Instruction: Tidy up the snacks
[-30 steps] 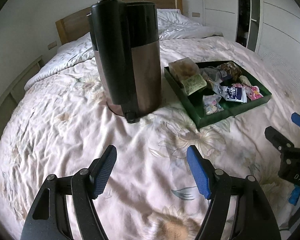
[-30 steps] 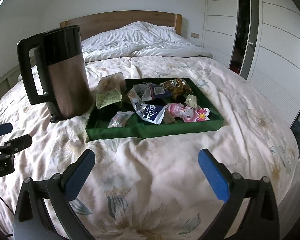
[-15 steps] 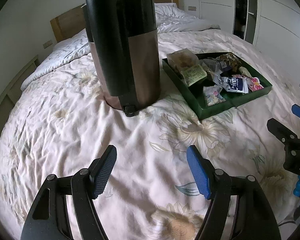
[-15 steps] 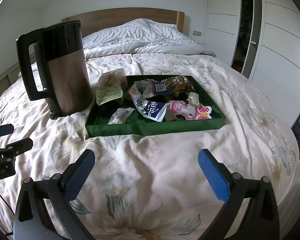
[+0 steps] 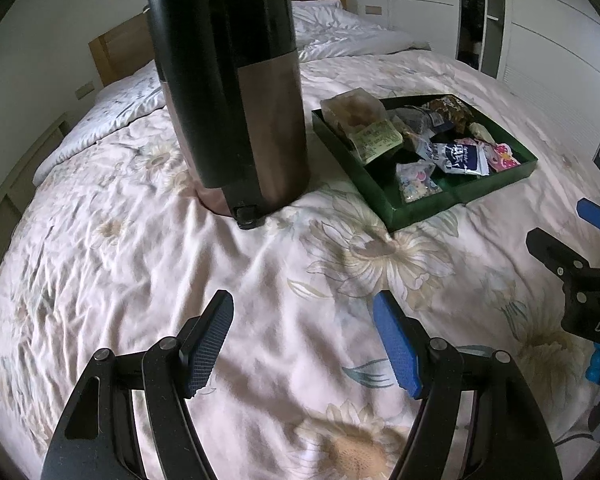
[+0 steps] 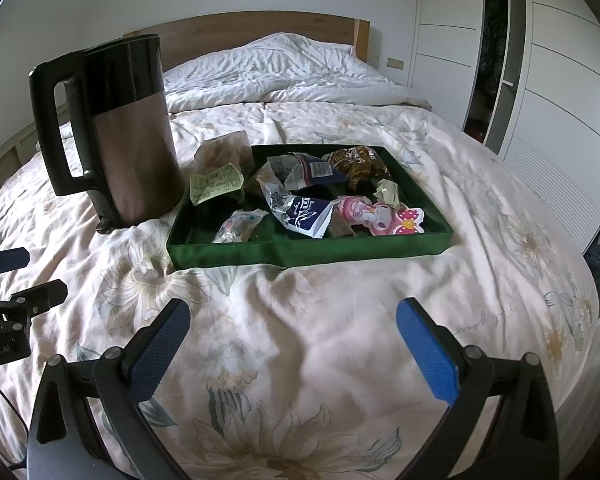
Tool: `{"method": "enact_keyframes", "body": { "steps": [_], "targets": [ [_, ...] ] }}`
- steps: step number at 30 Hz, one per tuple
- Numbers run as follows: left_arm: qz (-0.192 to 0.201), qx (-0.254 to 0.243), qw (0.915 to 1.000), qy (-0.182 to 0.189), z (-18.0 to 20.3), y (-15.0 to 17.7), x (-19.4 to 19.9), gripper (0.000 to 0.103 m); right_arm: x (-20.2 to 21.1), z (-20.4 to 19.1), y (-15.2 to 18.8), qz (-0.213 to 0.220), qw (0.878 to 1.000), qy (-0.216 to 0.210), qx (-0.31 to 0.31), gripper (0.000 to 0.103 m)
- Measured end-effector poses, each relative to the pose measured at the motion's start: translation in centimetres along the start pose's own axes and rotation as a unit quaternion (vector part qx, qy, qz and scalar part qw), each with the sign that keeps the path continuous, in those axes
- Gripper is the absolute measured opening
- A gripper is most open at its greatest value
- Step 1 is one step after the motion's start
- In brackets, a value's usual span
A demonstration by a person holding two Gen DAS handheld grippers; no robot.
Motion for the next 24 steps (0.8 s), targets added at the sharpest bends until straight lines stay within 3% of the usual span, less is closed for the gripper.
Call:
{"method": "enact_keyframes", "body": {
  "steps": [24],
  "targets": [
    [-0.013, -0.008, 0.9998, 0.011, 0.44, 0.12, -0.55, 0.067, -0.18, 0.16, 0.31, -0.003, 1.000, 0.002, 0.001, 0.103]
  ]
}}
Point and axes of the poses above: each gripper's, at about its wrist camera, not at the fingertips, and x roughly against the way its jaws point, z to its right, y to its underside, the point moved 2 cm from there along -x, roughly the way its jaws point, and after that the axes turned 8 degrees about -x, right-handed, at the moved point
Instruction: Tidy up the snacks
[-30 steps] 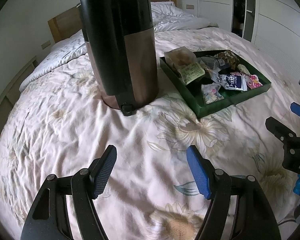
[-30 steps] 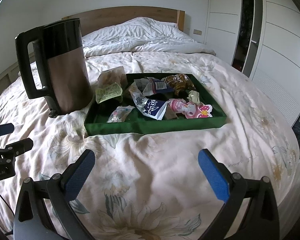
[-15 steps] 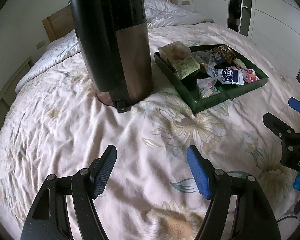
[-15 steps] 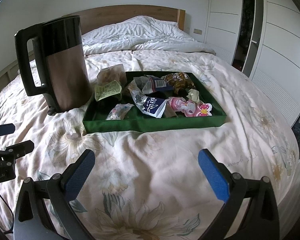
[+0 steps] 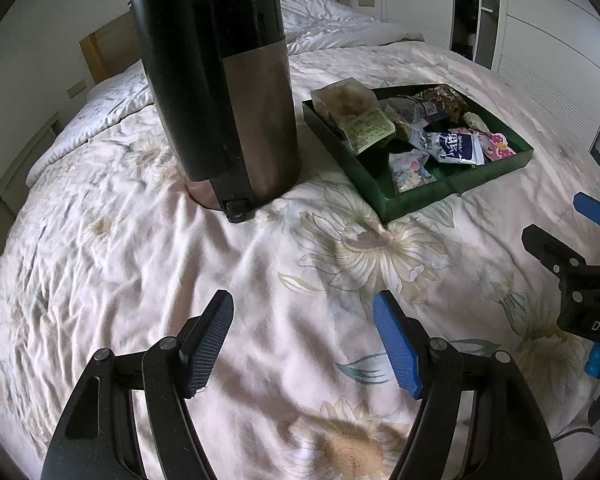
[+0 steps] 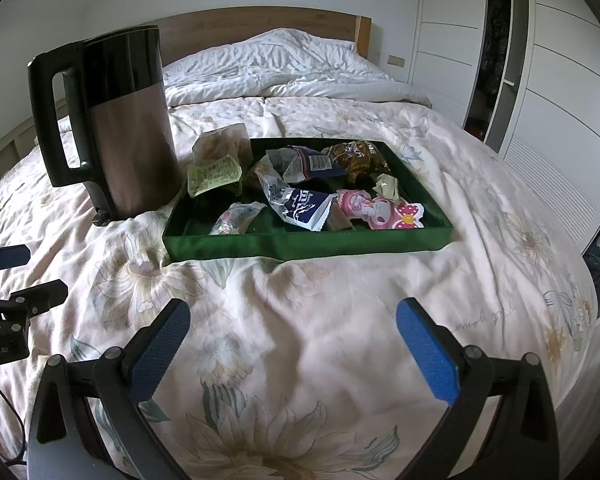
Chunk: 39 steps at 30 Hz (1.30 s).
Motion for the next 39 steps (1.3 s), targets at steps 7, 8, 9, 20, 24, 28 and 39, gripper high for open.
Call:
{"method": "enact_keyframes", "body": {
  "steps": [7, 8, 9, 20, 24, 28, 39],
  "targets": [
    [-0.003, -0.001, 1.0000, 0.004, 0.1, 0.1, -0.2, 0.067, -0.2, 0.3, 0.3, -0.002, 1.000, 0.001, 0.001, 0.103],
    [-0.003, -0.001, 1.0000, 0.004, 0.0, 0.1, -0.2, 0.067, -0.2, 0.4, 0.5, -0.003, 1.000, 0.001, 0.001, 0.103],
    [-0.004, -0.001, 1.0000, 0.005, 0.0, 0.1, -0.3, 0.067, -0.2, 0.5, 0.5, -0.003, 1.000, 0.001, 0.001, 0.103],
    [-0.009, 0.001, 0.9999, 0.014, -0.2, 0.4, -0.6, 0.067, -0.4, 0.4, 0.7, -0.007, 1.000, 0.001, 0.003, 0.103],
    [-0.015, 0.000, 0.9997, 0.019, -0.1, 0.4, -0.7, 0.067, -0.4, 0.4, 0.8, -0.007, 1.000, 0.002, 0.002, 0.103],
    [-0.015, 0.001, 0.9997, 0.018, -0.1, 0.5, -0.8, 0.067, -0.4, 0.4, 0.8, -0.009, 1.000, 0.002, 0.001, 0.103],
    [-0.011, 0.003, 0.9999, 0.012, -0.2, 0.3, -0.6, 0.067, -0.6, 0.3, 0.8, -0.013, 1.000, 0.002, 0.003, 0.103]
  ]
}}
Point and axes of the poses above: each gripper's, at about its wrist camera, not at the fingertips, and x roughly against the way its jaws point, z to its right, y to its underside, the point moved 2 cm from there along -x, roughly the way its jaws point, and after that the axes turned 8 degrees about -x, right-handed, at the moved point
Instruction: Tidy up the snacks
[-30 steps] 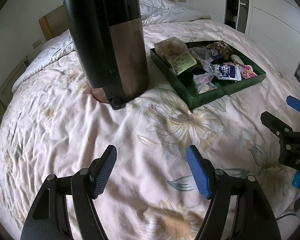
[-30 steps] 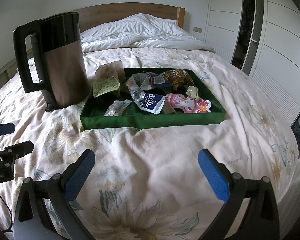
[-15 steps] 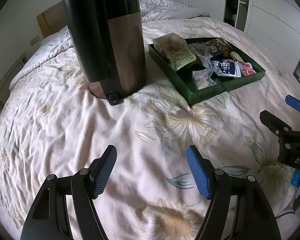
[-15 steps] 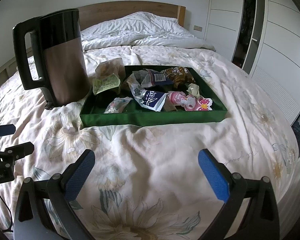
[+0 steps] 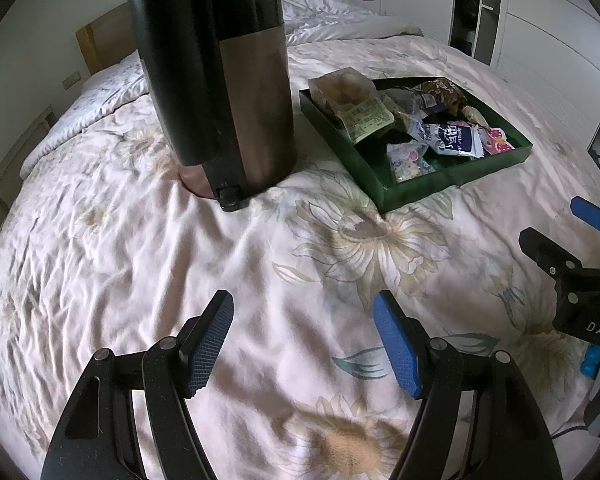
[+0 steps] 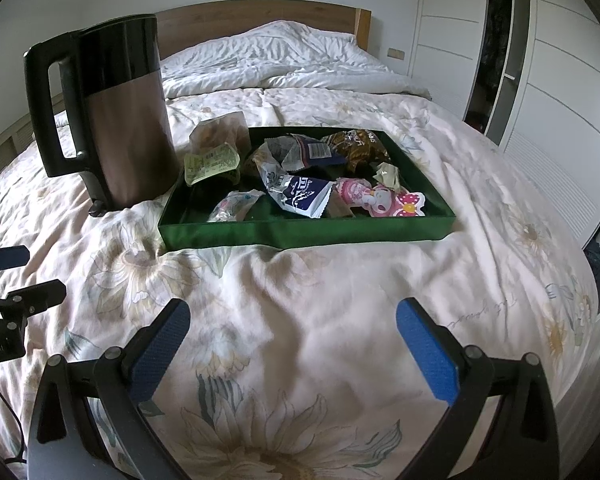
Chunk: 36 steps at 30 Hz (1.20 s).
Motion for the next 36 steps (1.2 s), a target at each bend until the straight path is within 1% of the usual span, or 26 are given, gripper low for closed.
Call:
{"method": "enact_keyframes", "body": {
  "steps": [4, 7, 8, 17, 36],
  "targets": [
    [0.001, -0.007, 0.9999, -0.015, 0.13, -0.11, 0.09, 0.067, -0.04, 0.02, 0.08, -0.004, 1.000, -0.001, -0.002, 0.103],
    [-0.003, -0.013, 0.9993, -0.036, 0.20, -0.13, -0.02, 0.067, -0.05, 0.02, 0.07, -0.004, 1.000, -0.001, -0.002, 0.103],
    [-0.004, -0.015, 0.9992, -0.038, 0.21, -0.10, -0.06, 0.067, -0.02, 0.04, 0.12, -0.003, 1.000, -0.001, -0.002, 0.103],
    [-0.006, -0.004, 0.9994, -0.034, -0.17, 0.04, -0.20, 0.067, -0.14, -0.02, 0.11, -0.007, 1.000, -0.001, -0.001, 0.103],
    [-0.018, -0.009, 0.9995, -0.025, 0.03, 0.04, -0.71, 0.067, -0.36, 0.08, 0.26, -0.011, 1.000, 0.000, -0.002, 0.103]
  ]
}}
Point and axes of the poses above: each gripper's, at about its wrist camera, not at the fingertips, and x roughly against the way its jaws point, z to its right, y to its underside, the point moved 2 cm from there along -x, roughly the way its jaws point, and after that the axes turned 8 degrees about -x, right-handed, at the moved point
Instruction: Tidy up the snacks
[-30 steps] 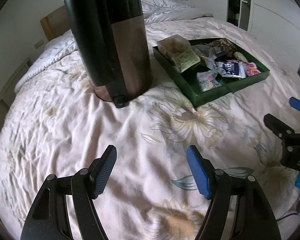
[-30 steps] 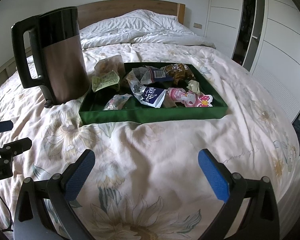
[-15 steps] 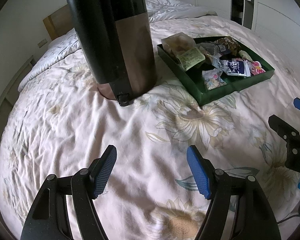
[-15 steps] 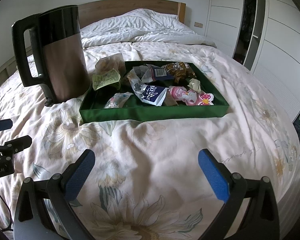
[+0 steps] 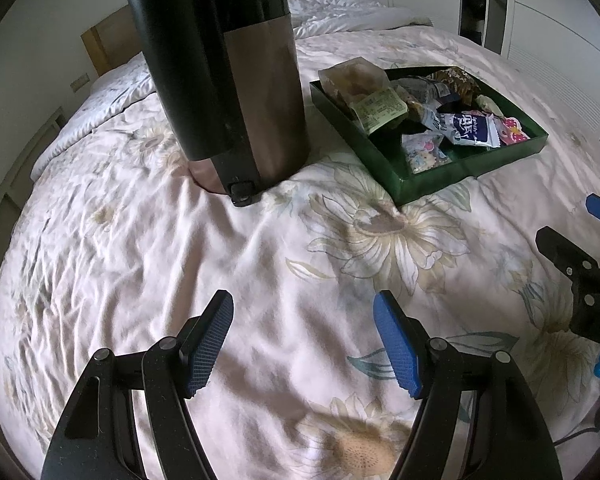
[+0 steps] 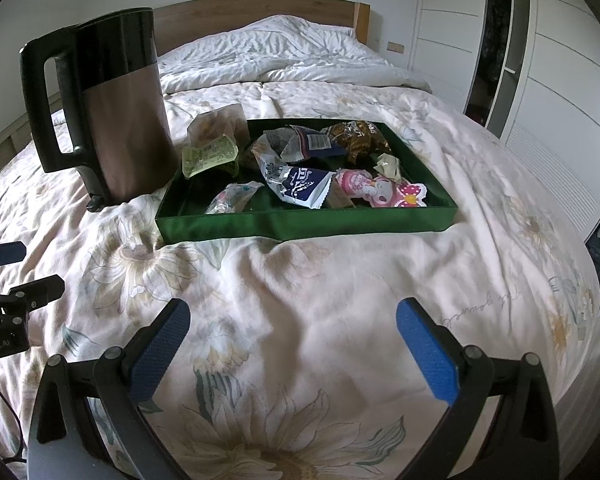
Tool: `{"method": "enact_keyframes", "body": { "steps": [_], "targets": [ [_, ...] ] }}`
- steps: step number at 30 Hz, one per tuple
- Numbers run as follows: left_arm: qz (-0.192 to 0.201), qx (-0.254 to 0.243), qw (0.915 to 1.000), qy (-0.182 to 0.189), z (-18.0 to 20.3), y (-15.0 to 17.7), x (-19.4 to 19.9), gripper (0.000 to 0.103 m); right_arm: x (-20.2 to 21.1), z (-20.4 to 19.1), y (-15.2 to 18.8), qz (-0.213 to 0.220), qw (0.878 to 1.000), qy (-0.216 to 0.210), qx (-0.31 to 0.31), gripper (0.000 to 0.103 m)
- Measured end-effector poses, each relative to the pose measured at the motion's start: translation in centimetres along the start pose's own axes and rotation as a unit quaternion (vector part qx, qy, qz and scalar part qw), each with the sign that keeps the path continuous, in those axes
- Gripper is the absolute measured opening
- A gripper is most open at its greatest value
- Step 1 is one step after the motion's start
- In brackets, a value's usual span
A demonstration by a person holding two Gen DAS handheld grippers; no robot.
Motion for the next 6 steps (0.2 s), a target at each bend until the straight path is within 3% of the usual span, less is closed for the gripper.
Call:
{"method": "enact_keyframes", "body": {
  "steps": [6],
  "targets": [
    [-0.006, -0.009, 0.9999, 0.008, 0.41, 0.06, -0.20, 0.067, -0.04, 0.10, -0.02, -0.001, 1.000, -0.001, 0.000, 0.103]
  ]
}}
Point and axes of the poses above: each gripper's, at about its wrist camera, not at the fingertips, and x roughly against the way its jaws point, z to its right, y to its underside, the point moved 2 cm from there along -x, roughly the way its jaws point, and after that the axes turned 8 degrees about -x, right-handed, at the moved point
